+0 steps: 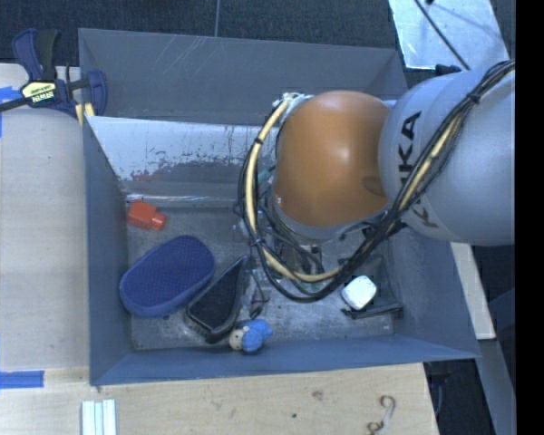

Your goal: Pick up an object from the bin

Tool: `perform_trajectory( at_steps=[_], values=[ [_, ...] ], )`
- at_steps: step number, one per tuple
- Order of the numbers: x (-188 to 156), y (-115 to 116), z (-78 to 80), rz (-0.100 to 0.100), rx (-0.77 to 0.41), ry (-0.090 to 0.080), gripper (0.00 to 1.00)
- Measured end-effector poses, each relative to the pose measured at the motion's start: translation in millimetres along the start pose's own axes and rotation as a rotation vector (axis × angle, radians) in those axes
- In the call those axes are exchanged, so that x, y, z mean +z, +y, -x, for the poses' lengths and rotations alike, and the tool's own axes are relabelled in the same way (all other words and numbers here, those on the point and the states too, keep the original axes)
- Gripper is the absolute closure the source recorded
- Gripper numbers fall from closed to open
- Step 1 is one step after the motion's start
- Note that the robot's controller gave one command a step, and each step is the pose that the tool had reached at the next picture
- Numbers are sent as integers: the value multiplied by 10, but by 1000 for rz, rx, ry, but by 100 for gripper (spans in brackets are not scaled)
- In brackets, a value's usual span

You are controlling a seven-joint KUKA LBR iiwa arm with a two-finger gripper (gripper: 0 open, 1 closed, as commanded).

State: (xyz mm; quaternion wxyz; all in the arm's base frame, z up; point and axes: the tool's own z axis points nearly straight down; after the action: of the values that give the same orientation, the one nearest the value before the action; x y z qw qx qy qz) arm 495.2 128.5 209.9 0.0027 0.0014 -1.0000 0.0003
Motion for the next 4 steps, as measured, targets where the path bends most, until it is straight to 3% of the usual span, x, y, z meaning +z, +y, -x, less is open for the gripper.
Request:
perform_trajectory(
  at_steps=[1,2,3,4],
  values=[
    [1217,169,89,-3,-557,3,0],
    [1120,224,189,4,-554,-40,100],
    [1177,197,140,2,-553,-23,0],
    [1264,222,453,1,-899,-15,0]
  ],
)
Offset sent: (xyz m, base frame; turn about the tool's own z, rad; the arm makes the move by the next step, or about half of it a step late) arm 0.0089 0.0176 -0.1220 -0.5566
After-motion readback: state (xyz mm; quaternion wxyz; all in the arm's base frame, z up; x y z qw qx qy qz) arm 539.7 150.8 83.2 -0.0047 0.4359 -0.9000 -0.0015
